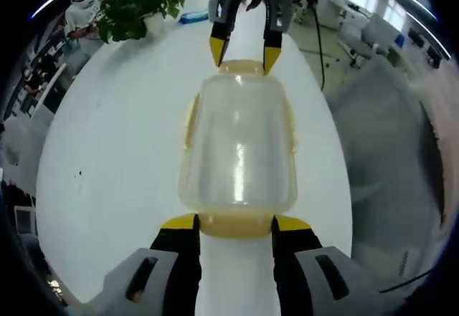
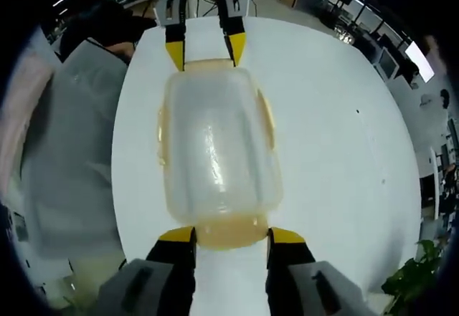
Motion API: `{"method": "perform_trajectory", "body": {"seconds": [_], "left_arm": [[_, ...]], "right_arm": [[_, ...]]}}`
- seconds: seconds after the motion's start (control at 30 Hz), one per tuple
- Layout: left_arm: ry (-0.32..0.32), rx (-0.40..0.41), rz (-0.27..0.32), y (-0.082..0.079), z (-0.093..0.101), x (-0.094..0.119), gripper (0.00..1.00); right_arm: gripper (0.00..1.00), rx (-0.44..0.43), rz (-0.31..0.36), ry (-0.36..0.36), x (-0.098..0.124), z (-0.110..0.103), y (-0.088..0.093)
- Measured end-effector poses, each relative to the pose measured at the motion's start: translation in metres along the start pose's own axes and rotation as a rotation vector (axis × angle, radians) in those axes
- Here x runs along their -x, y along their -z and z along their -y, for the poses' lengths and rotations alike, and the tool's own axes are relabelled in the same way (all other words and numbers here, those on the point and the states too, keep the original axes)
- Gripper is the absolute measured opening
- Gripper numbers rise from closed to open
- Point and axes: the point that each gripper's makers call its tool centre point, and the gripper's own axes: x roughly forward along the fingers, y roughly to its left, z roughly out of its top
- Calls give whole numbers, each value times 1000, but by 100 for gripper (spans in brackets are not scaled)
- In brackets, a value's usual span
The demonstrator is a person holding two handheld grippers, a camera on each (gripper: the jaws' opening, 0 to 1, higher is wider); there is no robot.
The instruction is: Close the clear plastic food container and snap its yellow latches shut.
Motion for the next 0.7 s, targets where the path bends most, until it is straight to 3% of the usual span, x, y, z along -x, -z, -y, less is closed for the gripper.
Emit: {"method": "perform_trajectory", "body": {"seconds": [0.7], "left_arm": [[16,15,-8,9,-3,-15,37]], "right_arm": [[36,-13,4,-5,-12,0,1]]}}
